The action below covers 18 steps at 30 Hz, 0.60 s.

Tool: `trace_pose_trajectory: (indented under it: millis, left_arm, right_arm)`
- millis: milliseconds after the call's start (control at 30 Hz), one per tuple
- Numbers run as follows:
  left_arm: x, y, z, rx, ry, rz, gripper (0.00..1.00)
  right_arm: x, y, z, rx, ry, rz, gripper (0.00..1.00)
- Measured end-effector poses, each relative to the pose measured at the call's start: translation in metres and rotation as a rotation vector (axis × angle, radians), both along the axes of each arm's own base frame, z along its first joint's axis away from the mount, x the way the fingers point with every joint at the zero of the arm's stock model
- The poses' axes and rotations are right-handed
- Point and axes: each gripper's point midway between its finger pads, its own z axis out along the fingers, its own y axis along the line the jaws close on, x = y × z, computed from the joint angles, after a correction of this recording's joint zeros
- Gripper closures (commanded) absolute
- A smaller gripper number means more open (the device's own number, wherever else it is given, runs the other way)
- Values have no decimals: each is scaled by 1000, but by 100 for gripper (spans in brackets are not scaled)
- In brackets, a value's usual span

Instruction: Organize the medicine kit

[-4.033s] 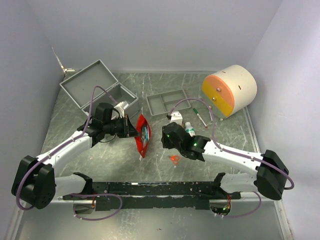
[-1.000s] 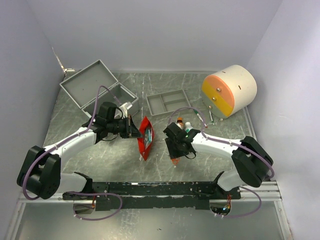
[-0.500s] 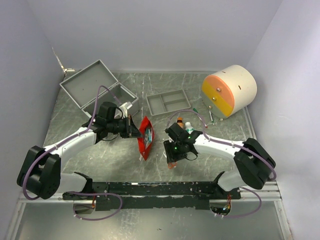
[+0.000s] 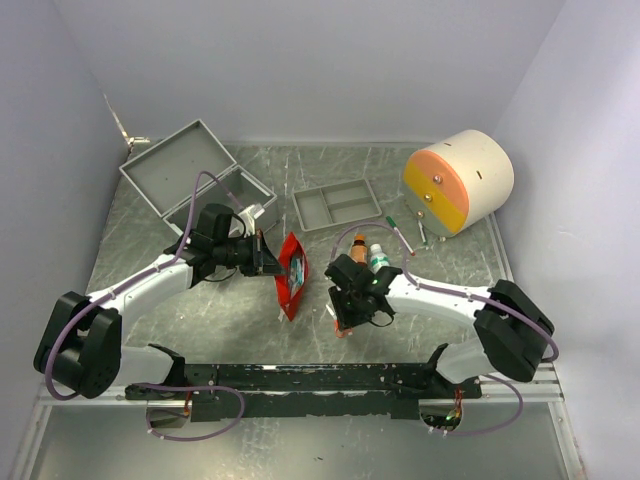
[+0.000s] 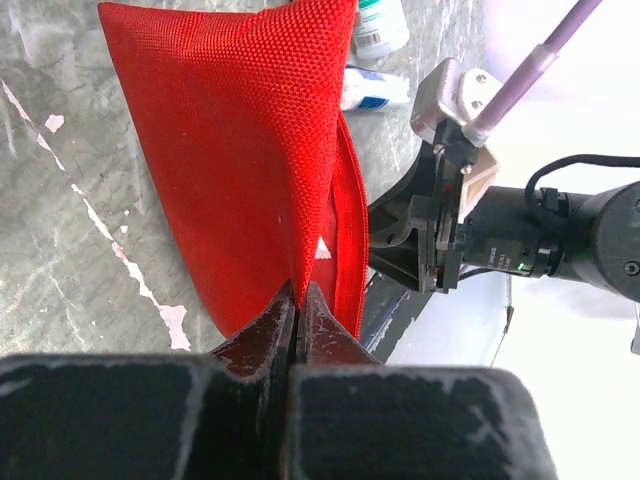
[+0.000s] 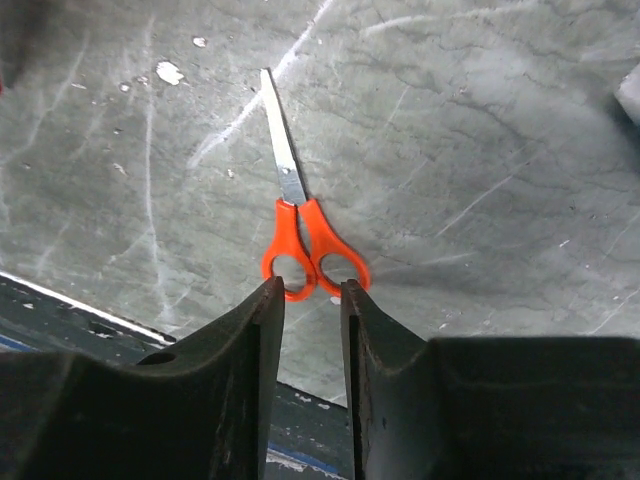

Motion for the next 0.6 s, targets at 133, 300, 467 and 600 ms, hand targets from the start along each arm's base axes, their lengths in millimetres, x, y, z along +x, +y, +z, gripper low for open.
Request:
trace_pose_trajectory:
  millis: [133, 300, 467, 600]
  left_arm:
    - [0, 0, 0, 0, 0, 0, 93]
    - [0, 0, 0, 0, 0, 0, 93]
    - [0, 0, 0, 0, 0, 0, 93]
    - [0, 0, 0, 0, 0, 0, 93]
  right_arm:
    - [-1, -5, -6, -43, 2, -5, 73]
    - [2, -6, -9, -63, -8, -11, 74]
    - [4, -3, -9, -58, -10, -10, 75]
    - [4, -1, -9, -48, -8, -6, 81]
